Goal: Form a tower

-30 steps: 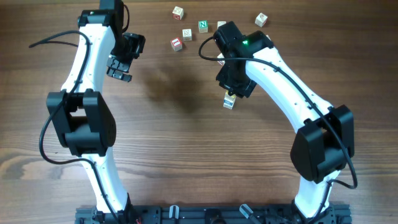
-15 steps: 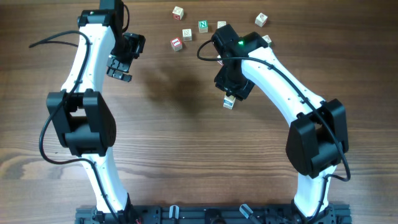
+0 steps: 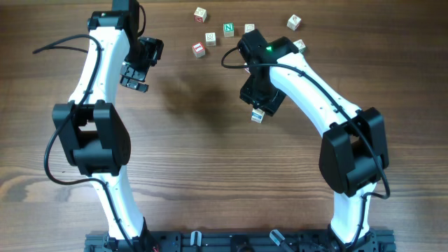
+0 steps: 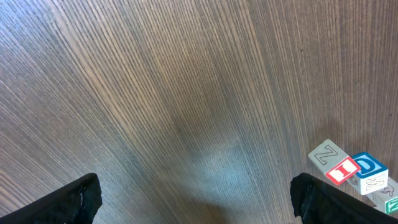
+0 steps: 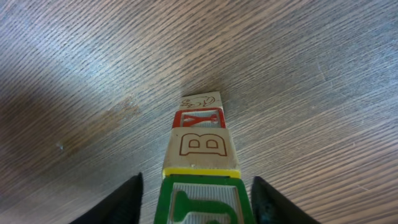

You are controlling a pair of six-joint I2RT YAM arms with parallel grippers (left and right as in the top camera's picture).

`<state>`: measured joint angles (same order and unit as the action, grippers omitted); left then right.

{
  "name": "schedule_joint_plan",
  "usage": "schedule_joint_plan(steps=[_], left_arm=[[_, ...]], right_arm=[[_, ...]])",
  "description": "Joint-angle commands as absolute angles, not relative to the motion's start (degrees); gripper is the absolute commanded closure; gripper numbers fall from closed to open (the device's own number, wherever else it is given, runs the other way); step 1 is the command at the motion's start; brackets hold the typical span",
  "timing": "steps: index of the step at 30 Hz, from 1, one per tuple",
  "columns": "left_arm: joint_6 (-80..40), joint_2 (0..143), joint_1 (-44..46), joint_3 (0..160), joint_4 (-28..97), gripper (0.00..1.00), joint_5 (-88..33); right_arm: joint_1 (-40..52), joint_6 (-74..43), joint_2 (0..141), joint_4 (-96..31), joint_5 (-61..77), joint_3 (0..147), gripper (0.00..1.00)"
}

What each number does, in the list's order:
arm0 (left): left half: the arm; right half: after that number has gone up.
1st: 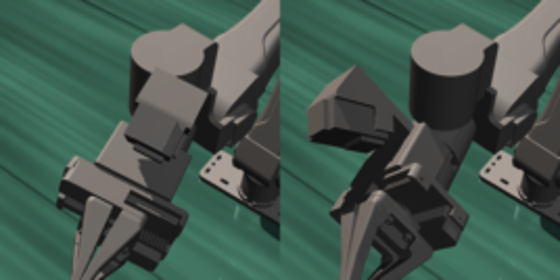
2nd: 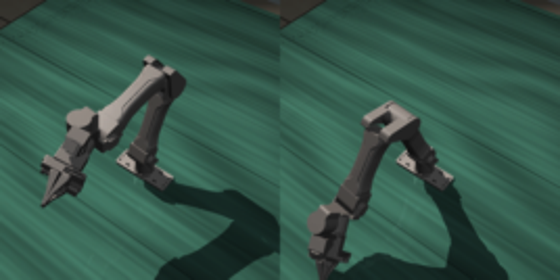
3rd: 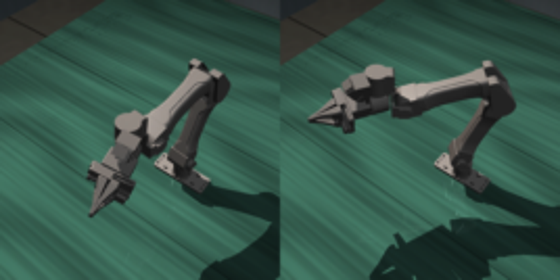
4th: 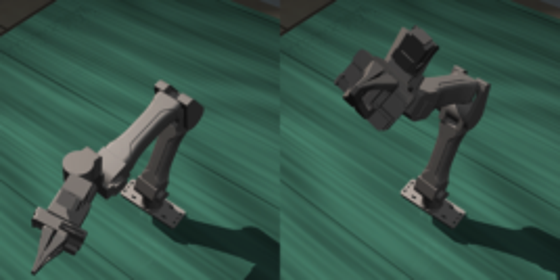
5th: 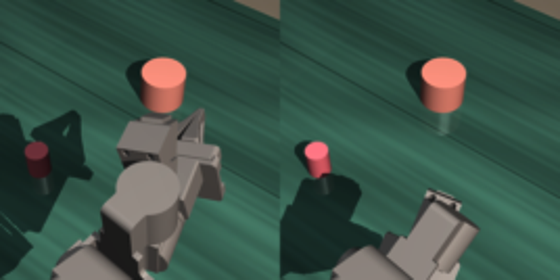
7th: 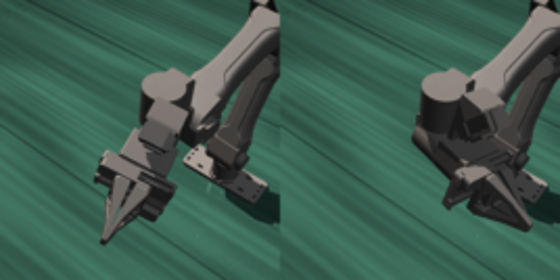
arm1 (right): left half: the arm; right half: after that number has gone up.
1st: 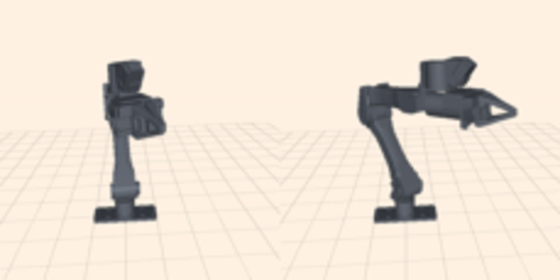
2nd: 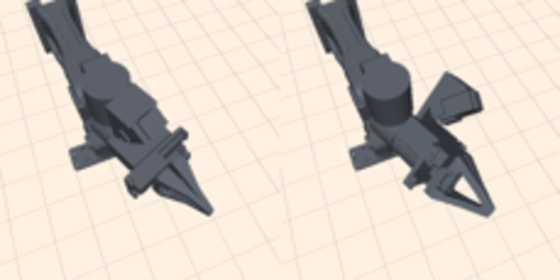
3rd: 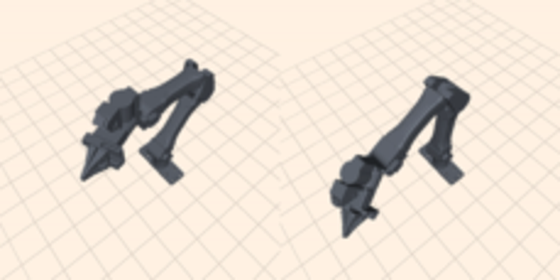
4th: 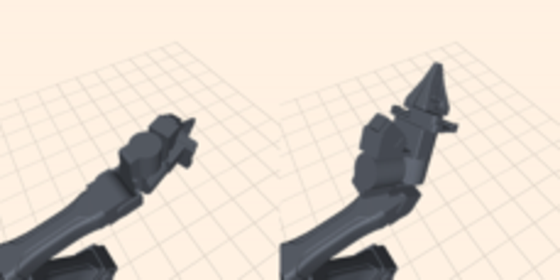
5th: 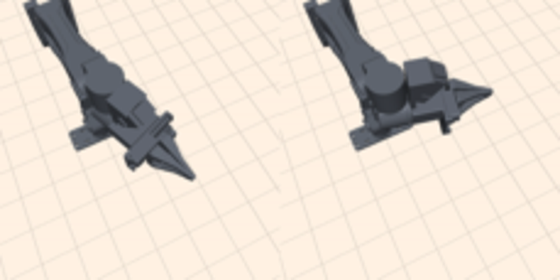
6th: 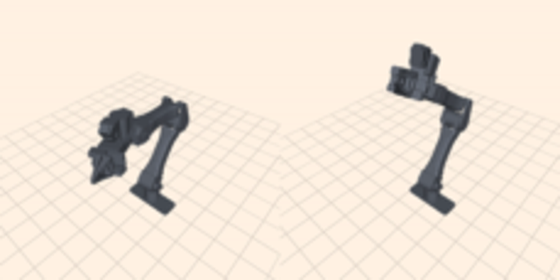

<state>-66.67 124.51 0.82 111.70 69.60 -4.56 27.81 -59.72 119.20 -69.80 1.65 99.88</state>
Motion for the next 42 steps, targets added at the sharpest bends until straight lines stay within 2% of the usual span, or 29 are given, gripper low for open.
schedule_joint_plan(steps=[1, 13, 29, 42], left_arm=[[-66.0, 122.8, 0.6, 111.4, 69.6, 0.0, -4.0], [-66.0, 122.8, 0.6, 111.4, 69.6, 0.0, -4.0], [-66.0, 122.8, 0.6, 111.4, 69.6, 0.0, -4.0], [-66.0, 122.8, 0.6, 111.4, 69.6, 0.0, -4.0]], right_arm=[[27.4, -60.1, 120.7, -69.7, 2.3, 100.4, 0.53], [27.4, -59.9, 120.7, -69.7, 2.7, 100.4, 0.96], [27.5, -54.0, 116.2, -71.5, 2.9, 101.2, 0.96], [28.5, -54.0, 116.4, -71.0, 1.8, 100.7, 0.96]])
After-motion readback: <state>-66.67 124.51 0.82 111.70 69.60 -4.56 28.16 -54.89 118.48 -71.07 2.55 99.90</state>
